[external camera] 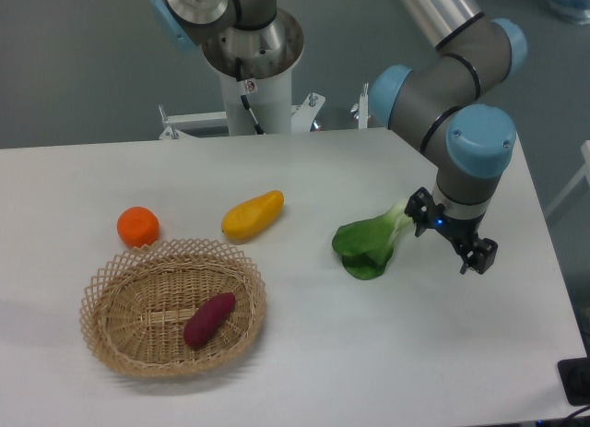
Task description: Pick up the mango from the table
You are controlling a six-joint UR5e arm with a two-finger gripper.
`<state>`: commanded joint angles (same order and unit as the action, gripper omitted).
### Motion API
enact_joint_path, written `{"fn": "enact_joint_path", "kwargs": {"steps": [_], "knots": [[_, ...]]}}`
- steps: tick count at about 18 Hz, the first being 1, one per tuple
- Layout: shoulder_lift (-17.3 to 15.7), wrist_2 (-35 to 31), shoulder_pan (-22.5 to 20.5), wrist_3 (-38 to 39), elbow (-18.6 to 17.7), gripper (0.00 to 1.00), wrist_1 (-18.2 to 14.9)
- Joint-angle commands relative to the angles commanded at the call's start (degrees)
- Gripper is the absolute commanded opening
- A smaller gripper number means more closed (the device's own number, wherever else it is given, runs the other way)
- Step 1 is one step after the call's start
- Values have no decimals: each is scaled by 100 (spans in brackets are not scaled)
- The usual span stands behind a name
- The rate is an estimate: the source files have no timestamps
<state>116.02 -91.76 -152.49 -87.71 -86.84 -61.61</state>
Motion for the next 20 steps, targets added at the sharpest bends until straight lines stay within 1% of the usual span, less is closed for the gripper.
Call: {"fn": "enact_joint_path", "kwargs": {"steps": [8,10,12,14,17,20], "knots": [[0,35,9,35,-26,100,-35],[-9,184,0,131,-70,100,-53],[-79,351,0,342,-202,100,-44],[-202,456,35,343,-377,100,-44],[-378,624,88,343,-746,100,-9],[-457,633,289,360,-958,100,9]]}}
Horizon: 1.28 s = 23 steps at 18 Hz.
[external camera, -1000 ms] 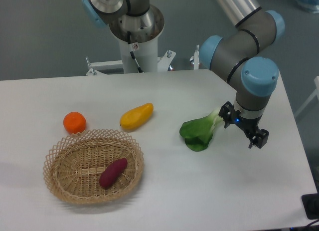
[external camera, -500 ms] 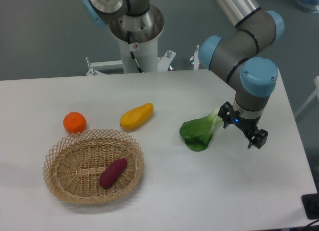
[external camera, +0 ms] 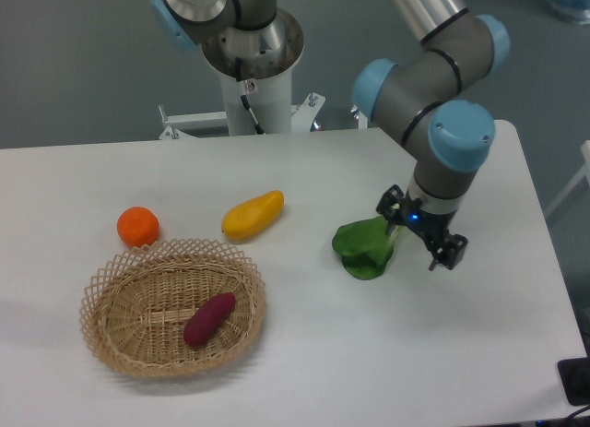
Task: Pick up the mango from the table
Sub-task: 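Move the gripper over to the yellow mango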
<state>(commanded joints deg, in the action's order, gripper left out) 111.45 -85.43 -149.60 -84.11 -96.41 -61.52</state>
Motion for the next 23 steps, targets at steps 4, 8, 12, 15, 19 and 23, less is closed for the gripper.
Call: {"fn": "enact_joint_path", "kwargs": {"steps": [4,8,12,15,19,23], "knots": [[-245,211,229,193,-377,100,9],[-570,237,484,202,-904,100,0],[-913,237,721,202,-1441,100,9],[-1028,237,897,272,-1661,100,9],[-1002,220,1231,974,-1688,100,44],[-941,211,1477,1028,-1714,100,53]]}}
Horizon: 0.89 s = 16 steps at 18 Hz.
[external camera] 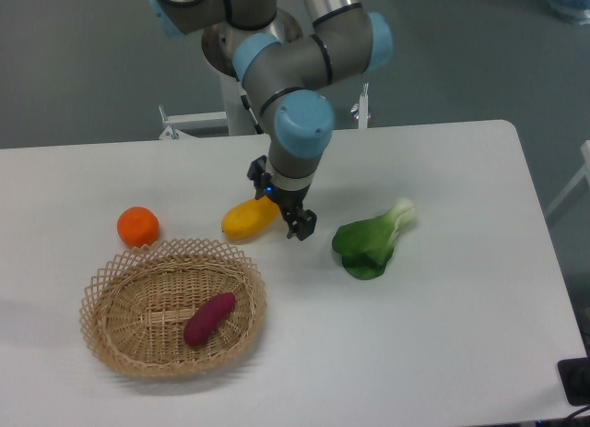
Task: Pick up the mango from the table
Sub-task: 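Move the gripper over to the yellow mango, then lower the gripper onto the yellow mango and close on it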
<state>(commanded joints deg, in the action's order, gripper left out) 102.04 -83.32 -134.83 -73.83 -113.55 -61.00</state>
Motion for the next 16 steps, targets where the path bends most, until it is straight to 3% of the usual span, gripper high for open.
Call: {"fn": "enact_joint_path", "kwargs": {"steps": [5,16], "knots": [[0,-18,27,26,-185,100,9],[263,-70,167,246,-185,100,123]]}}
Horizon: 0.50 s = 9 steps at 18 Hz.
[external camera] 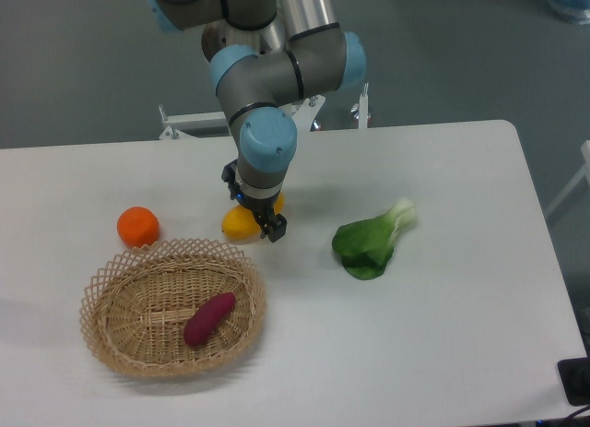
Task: Pick up the mango from the table
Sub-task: 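Lower the gripper onto the yellow mango and close on it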
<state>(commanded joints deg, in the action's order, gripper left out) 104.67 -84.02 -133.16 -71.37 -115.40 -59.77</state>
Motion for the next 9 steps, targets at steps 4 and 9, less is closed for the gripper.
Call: {"fn": "enact_joint_path", "kwargs": {"steps": [4,9], "knots": [[70,-52,79,35,-9,100,0],[159,-53,97,167,-9,100,9]]}}
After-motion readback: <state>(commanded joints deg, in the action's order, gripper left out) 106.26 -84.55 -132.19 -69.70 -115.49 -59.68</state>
